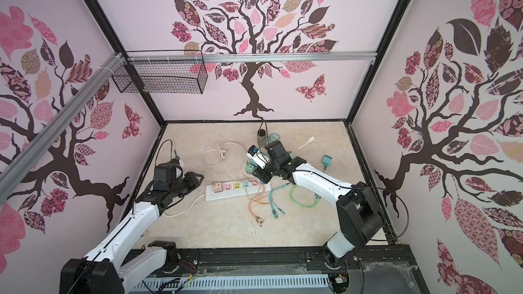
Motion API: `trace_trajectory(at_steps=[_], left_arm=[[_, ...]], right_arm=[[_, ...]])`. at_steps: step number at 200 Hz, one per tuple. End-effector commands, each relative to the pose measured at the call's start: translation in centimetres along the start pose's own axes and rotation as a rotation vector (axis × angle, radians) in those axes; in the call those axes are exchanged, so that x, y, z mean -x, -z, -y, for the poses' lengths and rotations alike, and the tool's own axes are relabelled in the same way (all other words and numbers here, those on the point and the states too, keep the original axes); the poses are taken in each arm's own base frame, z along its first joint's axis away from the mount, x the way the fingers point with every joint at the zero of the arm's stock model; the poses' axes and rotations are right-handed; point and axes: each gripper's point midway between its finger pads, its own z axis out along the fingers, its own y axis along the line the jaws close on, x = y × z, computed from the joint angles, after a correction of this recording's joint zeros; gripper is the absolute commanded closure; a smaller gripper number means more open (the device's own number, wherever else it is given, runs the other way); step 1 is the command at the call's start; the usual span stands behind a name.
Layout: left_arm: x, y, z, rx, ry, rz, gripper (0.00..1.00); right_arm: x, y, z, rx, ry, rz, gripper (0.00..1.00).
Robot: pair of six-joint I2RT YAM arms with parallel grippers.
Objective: Insert the plug
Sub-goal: 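Lift the open right gripper away from the plugged pink cube, then move the right gripper to the loose teal charger cube and close on it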
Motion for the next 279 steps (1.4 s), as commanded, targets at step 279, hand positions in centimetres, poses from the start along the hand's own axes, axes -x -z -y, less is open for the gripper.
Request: trace_trajectory(at_steps=[279], left_arm=[[1.5, 4.1, 3.5, -0.080, -0.152, 0.034, 0.50]], right_arm=[[-16.8, 11.6, 27.5, -0.992, -1.000, -0.003, 0.35]])
